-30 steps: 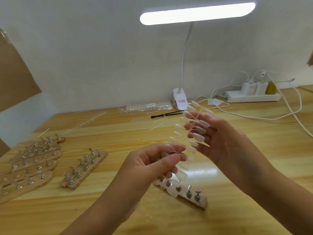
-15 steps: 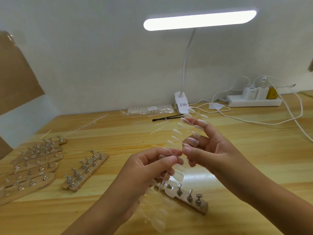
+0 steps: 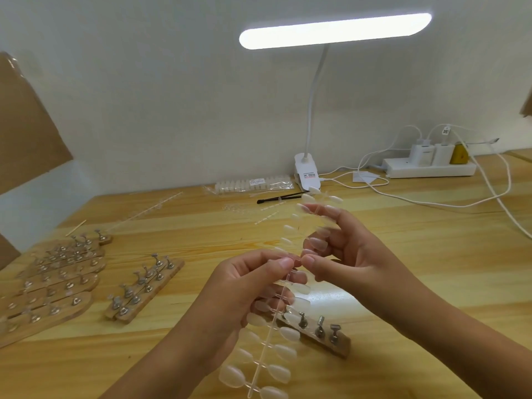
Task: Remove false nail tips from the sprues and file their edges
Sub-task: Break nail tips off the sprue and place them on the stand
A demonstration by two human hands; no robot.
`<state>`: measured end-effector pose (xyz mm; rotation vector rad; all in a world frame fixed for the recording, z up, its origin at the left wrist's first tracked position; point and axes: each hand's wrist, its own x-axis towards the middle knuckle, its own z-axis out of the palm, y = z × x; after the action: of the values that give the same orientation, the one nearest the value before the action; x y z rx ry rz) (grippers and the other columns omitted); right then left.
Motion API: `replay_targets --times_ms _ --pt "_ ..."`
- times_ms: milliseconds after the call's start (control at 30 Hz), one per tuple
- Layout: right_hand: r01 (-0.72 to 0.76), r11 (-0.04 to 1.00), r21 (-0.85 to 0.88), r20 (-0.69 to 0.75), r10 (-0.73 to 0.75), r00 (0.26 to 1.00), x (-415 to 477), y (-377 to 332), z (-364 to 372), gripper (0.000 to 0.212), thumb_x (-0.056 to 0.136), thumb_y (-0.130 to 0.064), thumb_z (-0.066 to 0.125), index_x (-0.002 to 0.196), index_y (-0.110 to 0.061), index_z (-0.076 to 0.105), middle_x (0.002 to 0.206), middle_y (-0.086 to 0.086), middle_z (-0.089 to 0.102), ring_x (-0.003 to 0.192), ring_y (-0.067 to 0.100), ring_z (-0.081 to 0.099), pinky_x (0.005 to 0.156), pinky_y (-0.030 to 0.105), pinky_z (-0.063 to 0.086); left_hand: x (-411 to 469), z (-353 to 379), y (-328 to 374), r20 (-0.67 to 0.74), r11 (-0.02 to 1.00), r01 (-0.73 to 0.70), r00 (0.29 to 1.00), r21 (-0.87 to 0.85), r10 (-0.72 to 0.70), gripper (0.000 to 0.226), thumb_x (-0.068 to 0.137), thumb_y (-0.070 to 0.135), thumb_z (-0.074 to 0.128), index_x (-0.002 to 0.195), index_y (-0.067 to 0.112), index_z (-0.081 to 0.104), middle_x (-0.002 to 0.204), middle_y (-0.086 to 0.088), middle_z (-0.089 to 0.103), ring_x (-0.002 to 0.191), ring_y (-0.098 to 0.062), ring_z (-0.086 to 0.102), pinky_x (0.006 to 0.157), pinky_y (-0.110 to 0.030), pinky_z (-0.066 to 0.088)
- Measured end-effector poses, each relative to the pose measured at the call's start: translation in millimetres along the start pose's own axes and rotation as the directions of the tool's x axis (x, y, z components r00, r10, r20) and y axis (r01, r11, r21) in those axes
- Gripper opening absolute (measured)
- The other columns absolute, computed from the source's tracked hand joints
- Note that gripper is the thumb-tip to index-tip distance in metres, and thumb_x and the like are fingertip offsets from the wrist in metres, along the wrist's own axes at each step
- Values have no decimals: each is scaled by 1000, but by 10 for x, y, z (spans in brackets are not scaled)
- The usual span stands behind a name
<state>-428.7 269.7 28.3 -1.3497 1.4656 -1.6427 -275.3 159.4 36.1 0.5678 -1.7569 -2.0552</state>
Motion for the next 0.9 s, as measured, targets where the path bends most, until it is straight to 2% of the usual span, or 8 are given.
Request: replay_targets --times_ms 67,200,300,367,433,567,667,900 --pt "-18 999 29 -10 18 1000 4 7 -5 63 73 -23 73 131 -35 50 77 -11 59 79 8 58 73 24 53 1 0 4 -3 1000 -3 1000 -3 3 12 74 30 72 81 25 80 86 -6 76 56 -8 61 49 -15 44" --pt "-36 998 48 -19 37 999 -3 -1 1 61 72 -24 74 128 -37 54 86 3 60 86 12 62 79 28 55 -3 -4 14 -1 1000 -15 1000 8 15 9 74 27 71 79 26 78 84 -6 75 55 -9 62 49 -16 48" --pt "-43 998 46 -13 44 999 -8 -3 6 62 71 -24 75 128 -39 54 86 -3 61 88 10 63 81 28 56 -21 -5 21 7 999 -23 1000 39 23 6 75 27 72 78 27 77 83 -3 75 54 -9 62 49 -17 48" --pt "-46 999 27 -4 47 999 -12 -3 7 62 71 -25 75 128 -39 53 85 -8 63 89 9 64 81 25 56 -36 1 36 12 997 -33 999 69 32 4 78 28 79 77 27 75 80 0 73 51 -7 60 46 -13 43" --pt "-50 999 4 7 50 999 -14 0 10 61 73 -25 75 128 -40 53 86 -8 63 91 10 64 82 25 55 -42 8 43 -4 994 -40 999 102 41 6 77 34 74 77 28 75 77 2 72 48 -5 57 42 -10 37" --pt "-58 998 6 8 58 998 -15 -10 13 61 72 -26 75 127 -39 55 85 -9 62 91 8 65 80 22 54 -29 -7 30 -11 983 -71 997 168 74 7 80 40 75 77 34 74 76 3 73 52 -4 59 46 -9 39" --pt "-55 998 39 -3 55 998 -18 -23 7 53 75 -24 72 125 -34 59 86 -9 66 89 8 66 78 21 53 -11 -28 10 -8 972 -95 995 214 99 6 81 40 76 80 34 75 75 1 73 55 -6 60 52 -10 42" --pt "-68 993 93 -54 73 996 -10 -51 -16 32 77 -23 66 109 -24 72 89 -5 71 84 7 67 71 20 54 -1 -34 -9 -18 967 -113 993 227 121 11 75 39 70 82 31 75 70 1 71 51 -7 57 52 -12 42"
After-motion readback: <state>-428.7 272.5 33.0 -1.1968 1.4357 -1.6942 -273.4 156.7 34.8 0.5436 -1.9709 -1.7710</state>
